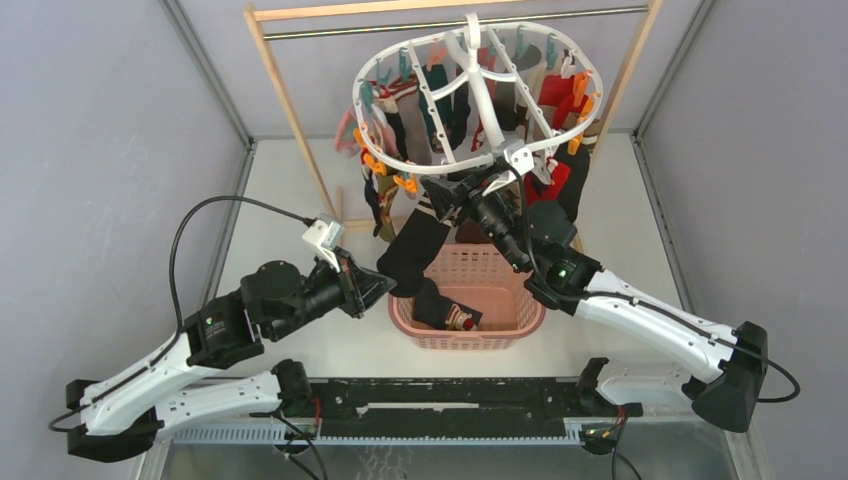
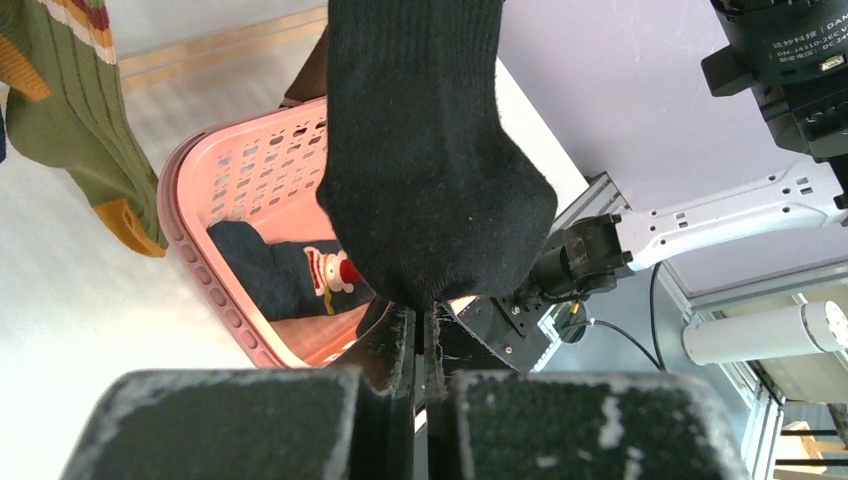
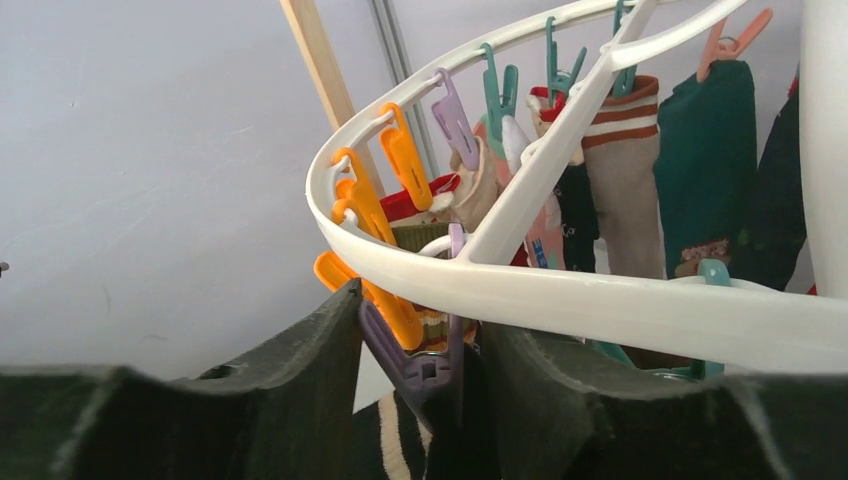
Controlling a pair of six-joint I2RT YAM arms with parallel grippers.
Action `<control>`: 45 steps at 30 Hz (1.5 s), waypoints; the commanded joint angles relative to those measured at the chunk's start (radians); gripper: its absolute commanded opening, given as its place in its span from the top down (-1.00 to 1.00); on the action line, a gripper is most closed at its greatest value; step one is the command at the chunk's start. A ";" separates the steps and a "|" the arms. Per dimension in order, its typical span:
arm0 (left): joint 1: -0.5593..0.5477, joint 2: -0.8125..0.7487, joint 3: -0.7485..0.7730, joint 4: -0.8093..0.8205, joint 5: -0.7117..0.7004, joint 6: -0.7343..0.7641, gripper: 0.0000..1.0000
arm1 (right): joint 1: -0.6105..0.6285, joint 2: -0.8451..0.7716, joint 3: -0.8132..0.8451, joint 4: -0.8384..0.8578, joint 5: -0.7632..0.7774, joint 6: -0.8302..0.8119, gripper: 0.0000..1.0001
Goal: Remove the socks clipped to the hanger
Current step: Remove the sock from the hanger.
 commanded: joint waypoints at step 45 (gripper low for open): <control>-0.008 0.151 0.137 0.003 -0.023 0.029 0.96 | 0.037 -0.435 -0.197 -0.624 0.000 0.310 -0.99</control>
